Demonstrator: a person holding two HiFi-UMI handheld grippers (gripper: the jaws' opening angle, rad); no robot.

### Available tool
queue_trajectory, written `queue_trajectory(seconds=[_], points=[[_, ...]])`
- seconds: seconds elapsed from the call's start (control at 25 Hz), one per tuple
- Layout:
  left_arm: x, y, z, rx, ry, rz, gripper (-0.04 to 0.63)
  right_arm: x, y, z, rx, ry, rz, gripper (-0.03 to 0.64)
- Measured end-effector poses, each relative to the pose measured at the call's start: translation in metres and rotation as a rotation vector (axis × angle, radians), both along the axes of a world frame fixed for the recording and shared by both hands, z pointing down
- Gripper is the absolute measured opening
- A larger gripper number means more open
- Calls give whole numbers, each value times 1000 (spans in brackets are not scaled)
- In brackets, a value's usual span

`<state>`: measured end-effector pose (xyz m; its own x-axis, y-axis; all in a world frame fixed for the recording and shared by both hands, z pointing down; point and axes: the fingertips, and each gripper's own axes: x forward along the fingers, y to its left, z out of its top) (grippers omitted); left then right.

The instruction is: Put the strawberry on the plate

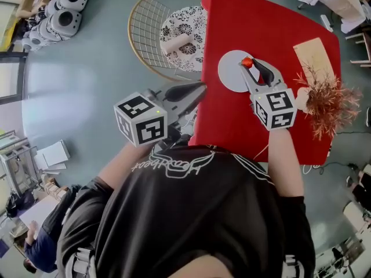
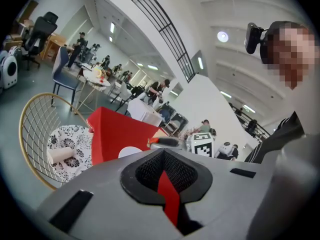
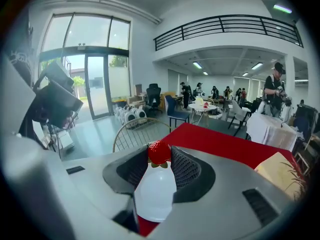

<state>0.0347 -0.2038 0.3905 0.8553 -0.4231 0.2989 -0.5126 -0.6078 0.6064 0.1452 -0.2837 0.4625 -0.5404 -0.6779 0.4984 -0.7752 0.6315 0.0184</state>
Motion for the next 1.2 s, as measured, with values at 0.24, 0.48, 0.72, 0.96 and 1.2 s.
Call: queue_trajectory(seconds=[0.24, 0.48, 0.72, 0.96, 1.2], points=[[-9, -2, 11, -25, -11, -30, 8, -2, -8, 65, -130, 76, -11, 135], [-16, 1, 20, -45, -23, -45, 8, -7, -4, 112, -229, 166, -27, 135], [-20, 1, 27, -52, -25, -53, 8, -10, -2, 124, -239, 177, -34, 135], [-26, 3, 28, -57, -18, -63, 8, -11, -3, 125, -260, 202, -49, 135], [-27, 4, 29, -63, -15, -58, 8, -10, -4, 127, -314, 194, -45, 135]])
